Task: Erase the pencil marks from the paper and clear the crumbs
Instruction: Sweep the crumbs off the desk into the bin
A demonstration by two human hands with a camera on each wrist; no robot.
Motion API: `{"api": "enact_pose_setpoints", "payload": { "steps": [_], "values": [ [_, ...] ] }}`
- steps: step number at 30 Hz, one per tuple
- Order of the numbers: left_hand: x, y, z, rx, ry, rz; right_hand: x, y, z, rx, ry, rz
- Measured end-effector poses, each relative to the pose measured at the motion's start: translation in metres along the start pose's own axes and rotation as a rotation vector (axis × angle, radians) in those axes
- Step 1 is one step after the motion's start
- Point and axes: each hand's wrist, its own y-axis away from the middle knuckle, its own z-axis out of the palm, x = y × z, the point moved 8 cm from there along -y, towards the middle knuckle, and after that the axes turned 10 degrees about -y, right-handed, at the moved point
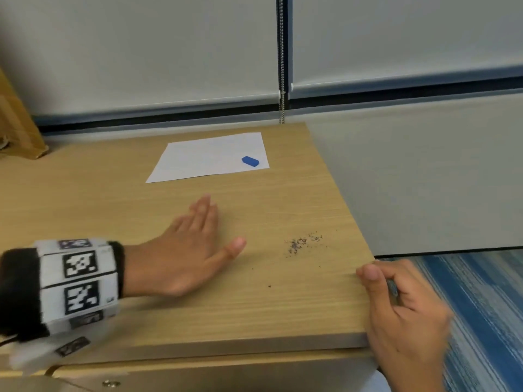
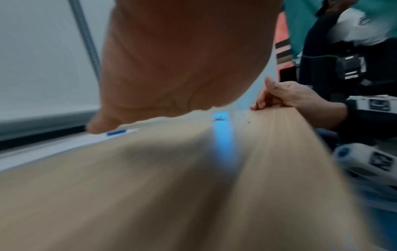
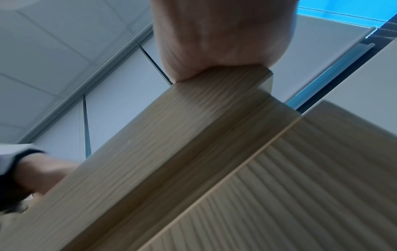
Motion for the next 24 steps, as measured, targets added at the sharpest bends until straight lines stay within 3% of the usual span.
{"api": "enact_pose_setpoints", "payload": {
  "steps": [2, 4, 10, 13, 18, 21, 24],
  "values": [
    [-0.022, 0.028, 0.028, -0.147, -0.083, -0.089, 0.001, 0.0, 0.0, 0.005, 0.004, 0.003],
    [-0.016, 0.045, 0.049, -0.257, -0.097, -0.091, 0.002, 0.0, 0.0, 0.011, 0.013, 0.0],
    [0.097, 0.012, 0.028, -0.159, -0.063, 0.113, -0.001, 0.001, 0.001, 0.004, -0.011, 0.01],
    [0.13, -0.012, 0.011, -0.114, -0.061, 0.145, -0.003, 0.0, 0.001, 0.006, -0.029, -0.024],
    [0.085, 0.001, -0.001, -0.135, -0.059, 0.058, -0.004, -0.001, 0.0, 0.008, -0.03, -0.028],
    [0.044, 0.036, 0.025, -0.223, -0.219, -0.025, -0.001, -0.001, 0.0, 0.012, -0.053, -0.014],
    [0.049, 0.055, 0.047, -0.272, -0.351, -0.017, -0.001, 0.001, 0.0, 0.025, -0.058, 0.017]
  ]
}}
